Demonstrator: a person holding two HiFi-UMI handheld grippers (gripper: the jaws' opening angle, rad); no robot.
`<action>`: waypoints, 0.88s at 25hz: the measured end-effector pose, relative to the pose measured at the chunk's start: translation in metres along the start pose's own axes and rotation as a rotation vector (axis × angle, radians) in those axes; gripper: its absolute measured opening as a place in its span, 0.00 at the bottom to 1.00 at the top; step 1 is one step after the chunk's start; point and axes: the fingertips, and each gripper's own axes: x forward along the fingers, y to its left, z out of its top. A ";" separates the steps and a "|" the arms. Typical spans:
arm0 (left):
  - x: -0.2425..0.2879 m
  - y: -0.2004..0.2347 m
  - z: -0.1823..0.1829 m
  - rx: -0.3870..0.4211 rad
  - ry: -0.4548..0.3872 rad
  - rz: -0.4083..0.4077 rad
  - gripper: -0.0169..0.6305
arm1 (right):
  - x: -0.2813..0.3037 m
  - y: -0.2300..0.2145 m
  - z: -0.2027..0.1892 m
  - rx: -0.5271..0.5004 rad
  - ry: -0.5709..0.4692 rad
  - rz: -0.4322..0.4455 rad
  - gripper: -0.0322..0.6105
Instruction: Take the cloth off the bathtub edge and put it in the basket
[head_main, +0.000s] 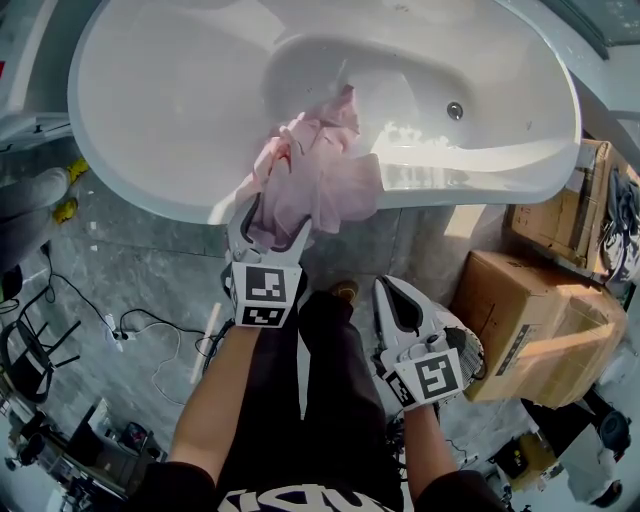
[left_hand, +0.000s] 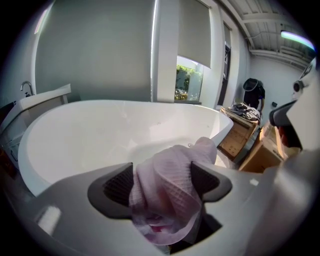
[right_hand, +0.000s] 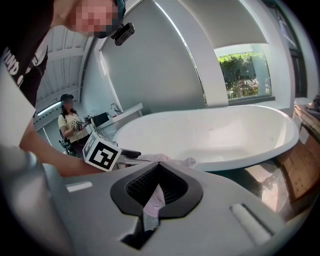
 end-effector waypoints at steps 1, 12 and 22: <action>0.001 -0.002 0.000 0.007 0.002 -0.009 0.56 | 0.000 0.000 -0.001 0.003 0.001 0.001 0.06; 0.004 -0.011 0.007 -0.114 -0.043 -0.111 0.19 | -0.003 0.004 -0.008 0.020 0.001 0.003 0.06; 0.002 -0.006 0.003 -0.142 -0.072 -0.130 0.12 | -0.007 0.005 -0.007 0.008 -0.003 -0.017 0.06</action>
